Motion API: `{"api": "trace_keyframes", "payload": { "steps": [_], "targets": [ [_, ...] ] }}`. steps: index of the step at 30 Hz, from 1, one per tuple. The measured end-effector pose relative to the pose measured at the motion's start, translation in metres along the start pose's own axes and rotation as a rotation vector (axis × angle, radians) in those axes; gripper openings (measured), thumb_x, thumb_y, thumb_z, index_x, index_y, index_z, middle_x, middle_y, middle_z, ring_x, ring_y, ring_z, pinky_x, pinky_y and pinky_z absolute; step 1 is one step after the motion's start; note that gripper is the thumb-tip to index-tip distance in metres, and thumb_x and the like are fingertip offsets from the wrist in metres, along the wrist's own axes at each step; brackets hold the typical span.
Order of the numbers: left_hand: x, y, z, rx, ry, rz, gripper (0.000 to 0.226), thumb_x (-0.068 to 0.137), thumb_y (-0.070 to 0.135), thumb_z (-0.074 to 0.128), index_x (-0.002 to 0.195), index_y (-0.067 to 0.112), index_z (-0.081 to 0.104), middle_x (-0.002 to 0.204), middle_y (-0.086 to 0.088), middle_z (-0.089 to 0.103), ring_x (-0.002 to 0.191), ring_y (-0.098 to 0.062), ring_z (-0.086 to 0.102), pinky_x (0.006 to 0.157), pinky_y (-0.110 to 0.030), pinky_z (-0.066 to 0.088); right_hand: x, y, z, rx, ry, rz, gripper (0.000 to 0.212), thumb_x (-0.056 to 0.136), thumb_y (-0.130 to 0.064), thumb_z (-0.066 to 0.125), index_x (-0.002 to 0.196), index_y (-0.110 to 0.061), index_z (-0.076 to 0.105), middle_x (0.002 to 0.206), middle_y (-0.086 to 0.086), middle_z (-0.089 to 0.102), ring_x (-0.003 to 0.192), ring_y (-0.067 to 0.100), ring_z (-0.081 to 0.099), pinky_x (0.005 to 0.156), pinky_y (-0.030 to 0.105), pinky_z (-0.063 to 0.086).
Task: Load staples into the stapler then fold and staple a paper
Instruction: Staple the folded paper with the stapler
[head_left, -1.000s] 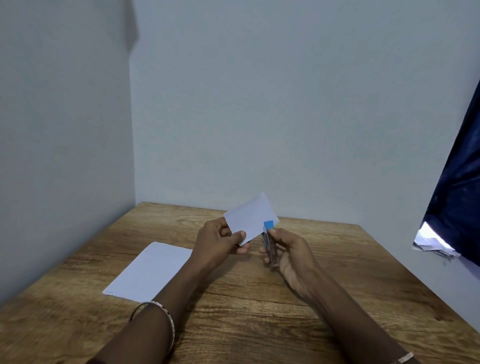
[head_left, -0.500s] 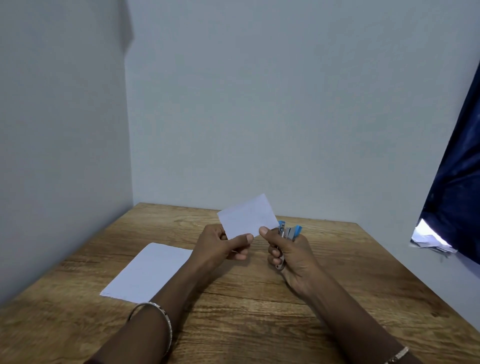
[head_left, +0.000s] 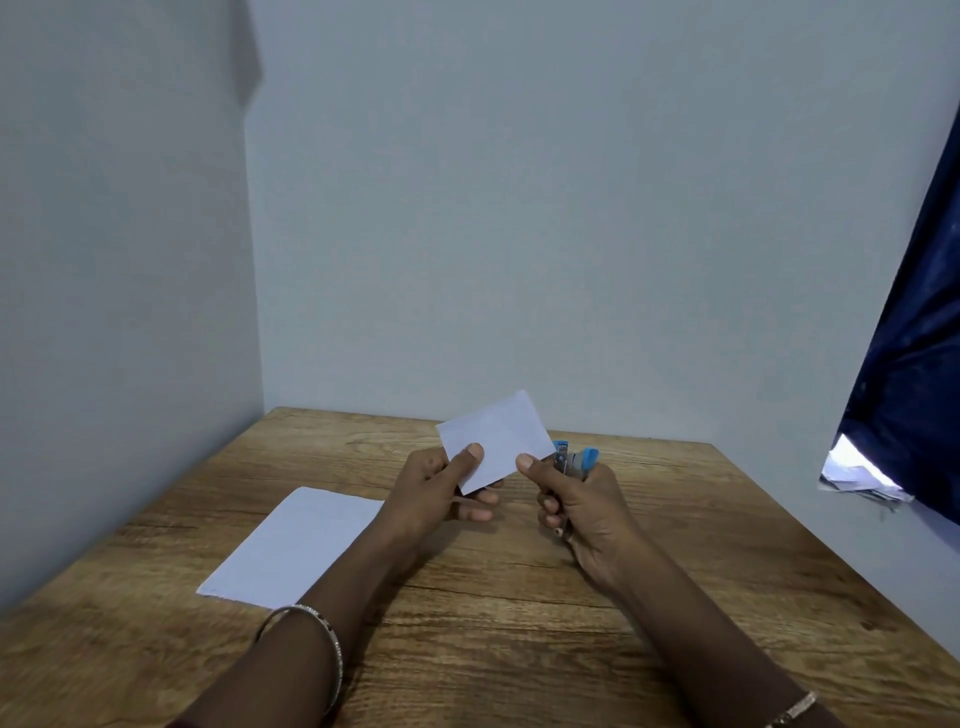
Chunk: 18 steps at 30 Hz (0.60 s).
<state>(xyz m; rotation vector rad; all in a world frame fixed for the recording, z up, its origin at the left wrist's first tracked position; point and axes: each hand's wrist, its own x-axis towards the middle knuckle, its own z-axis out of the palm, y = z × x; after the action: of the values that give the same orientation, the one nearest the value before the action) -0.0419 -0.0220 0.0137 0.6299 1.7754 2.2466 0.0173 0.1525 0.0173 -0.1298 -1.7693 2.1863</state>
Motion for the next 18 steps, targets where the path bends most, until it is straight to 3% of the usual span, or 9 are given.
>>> {"api": "trace_keyframes", "payload": {
  "steps": [3,5,10,14,18],
  "targets": [
    [0.003,-0.0012,-0.004,-0.007,0.086,0.025,0.03,0.097,0.03,0.067,0.103,0.003,0.078,0.091,-0.008,0.08,0.077,-0.018,0.076,0.06,-0.026,0.06,-0.0018,-0.0041,0.002,-0.141,-0.031,0.062,0.031,0.069,-0.047,0.091,0.068,-0.024,0.071,0.054,-0.005,0.049,0.043,0.008,0.041,0.04,0.02,0.035],
    [0.0054,-0.0019,-0.006,0.001,0.147,0.039,0.032,0.096,0.03,0.069,0.097,-0.001,0.078,0.084,-0.008,0.078,0.071,-0.016,0.075,0.058,-0.026,0.06,-0.0033,-0.006,0.0035,-0.199,-0.078,0.111,0.04,0.068,-0.054,0.089,0.077,-0.021,0.068,0.058,-0.005,0.055,0.047,0.009,0.045,0.044,0.023,0.037],
    [0.0085,-0.005,-0.0069,0.038,0.194,0.054,0.034,0.096,0.03,0.069,0.094,-0.002,0.078,0.08,-0.011,0.077,0.068,-0.018,0.075,0.06,-0.03,0.061,-0.0085,-0.0075,0.0069,-0.16,-0.261,0.162,0.024,0.094,-0.033,0.071,0.099,-0.01,0.07,0.072,-0.001,0.067,0.057,0.008,0.058,0.049,0.022,0.048],
    [0.0074,-0.0064,-0.0051,0.027,0.14,0.057,0.034,0.098,0.03,0.067,0.094,-0.002,0.078,0.089,-0.02,0.079,0.075,-0.028,0.076,0.065,-0.032,0.061,-0.0093,-0.0066,0.0076,-0.011,-0.313,0.154,0.035,0.094,-0.021,0.071,0.122,-0.001,0.063,0.099,0.012,0.076,0.075,0.013,0.067,0.056,0.023,0.052],
    [0.0062,-0.0059,-0.0035,0.057,0.125,0.067,0.046,0.097,0.032,0.068,0.092,-0.014,0.071,0.089,-0.023,0.078,0.07,-0.03,0.075,0.066,-0.034,0.062,-0.0072,-0.0041,0.0051,0.004,-0.294,0.183,0.046,0.087,-0.025,0.076,0.119,0.006,0.065,0.106,0.018,0.078,0.082,0.016,0.071,0.057,0.024,0.055]
  ]
}}
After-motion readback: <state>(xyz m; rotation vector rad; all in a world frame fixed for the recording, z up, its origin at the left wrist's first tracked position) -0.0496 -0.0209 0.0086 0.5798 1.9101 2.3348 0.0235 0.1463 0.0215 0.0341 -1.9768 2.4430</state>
